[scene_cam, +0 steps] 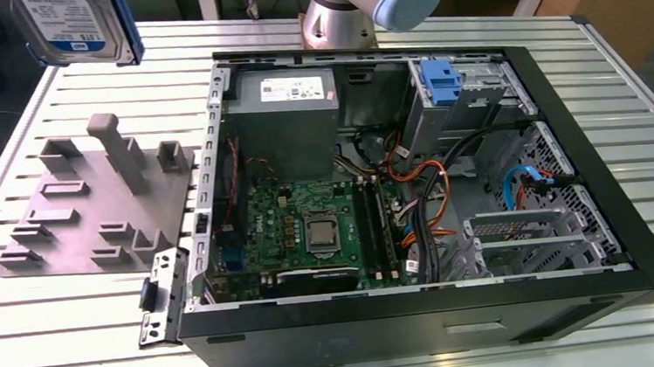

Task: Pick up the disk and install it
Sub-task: 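Pick up the disk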

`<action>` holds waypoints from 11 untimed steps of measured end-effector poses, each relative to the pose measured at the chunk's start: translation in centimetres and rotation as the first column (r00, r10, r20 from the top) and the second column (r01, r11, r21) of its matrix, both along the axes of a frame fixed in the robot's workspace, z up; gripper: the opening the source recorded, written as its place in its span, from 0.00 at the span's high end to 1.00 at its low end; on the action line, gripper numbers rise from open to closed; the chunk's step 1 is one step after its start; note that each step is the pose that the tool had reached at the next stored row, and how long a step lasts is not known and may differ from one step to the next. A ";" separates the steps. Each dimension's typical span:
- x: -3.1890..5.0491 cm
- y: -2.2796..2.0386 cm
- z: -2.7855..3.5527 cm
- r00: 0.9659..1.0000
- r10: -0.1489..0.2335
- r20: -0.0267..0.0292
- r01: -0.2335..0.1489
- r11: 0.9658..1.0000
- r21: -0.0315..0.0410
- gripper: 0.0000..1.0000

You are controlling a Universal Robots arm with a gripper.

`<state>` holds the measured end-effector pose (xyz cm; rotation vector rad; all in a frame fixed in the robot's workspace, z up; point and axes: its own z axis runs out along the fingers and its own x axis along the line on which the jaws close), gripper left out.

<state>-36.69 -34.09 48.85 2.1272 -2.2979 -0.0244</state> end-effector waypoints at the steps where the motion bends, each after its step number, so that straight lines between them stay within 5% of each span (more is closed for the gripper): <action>1: 0.03 0.00 0.00 1.000 0.000 0.000 0.000 1.000 0.000 0.64; 11: 0.21 -0.01 0.00 1.000 0.000 0.000 0.000 1.000 0.000 0.64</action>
